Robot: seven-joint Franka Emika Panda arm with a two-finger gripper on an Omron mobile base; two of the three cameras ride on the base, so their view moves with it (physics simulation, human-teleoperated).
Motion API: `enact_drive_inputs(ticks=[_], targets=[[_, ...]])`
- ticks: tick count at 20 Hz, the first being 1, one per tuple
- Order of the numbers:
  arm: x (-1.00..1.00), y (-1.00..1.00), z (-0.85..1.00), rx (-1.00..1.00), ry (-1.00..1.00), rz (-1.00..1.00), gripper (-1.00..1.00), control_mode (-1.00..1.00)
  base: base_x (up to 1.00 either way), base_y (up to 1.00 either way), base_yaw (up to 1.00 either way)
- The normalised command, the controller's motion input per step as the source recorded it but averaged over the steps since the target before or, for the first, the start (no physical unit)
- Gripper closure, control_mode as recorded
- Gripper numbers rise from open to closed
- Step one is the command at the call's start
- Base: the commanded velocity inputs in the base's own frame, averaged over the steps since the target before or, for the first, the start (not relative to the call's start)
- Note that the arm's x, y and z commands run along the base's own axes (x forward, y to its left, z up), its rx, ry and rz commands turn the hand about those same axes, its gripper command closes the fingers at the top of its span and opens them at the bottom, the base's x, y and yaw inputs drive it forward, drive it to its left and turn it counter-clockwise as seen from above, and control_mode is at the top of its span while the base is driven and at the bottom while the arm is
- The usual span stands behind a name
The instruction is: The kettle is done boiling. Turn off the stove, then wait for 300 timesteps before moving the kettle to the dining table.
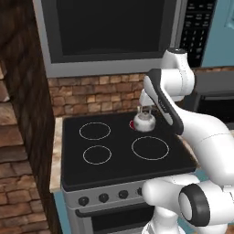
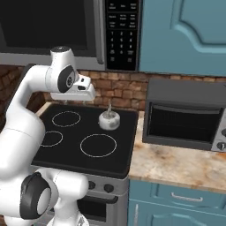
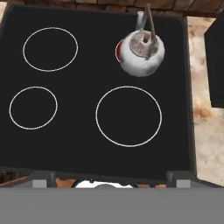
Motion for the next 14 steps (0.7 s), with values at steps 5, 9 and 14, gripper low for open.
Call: enact_drive_inputs(ticks=[5,9,14], targets=[[0.00,0.00,0.00,0.00,0.00,0.00,-1.00,1.00,-0.13,-0.50,0.00],[0.00,0.00,0.00,0.00,0.00,0.00,-1.00,1.00,-0.16,-0.53,0.00],[0.00,0.00,0.00,0.00,0.00,0.00,-1.00,1.00,-0.12,-0.48,0.00]])
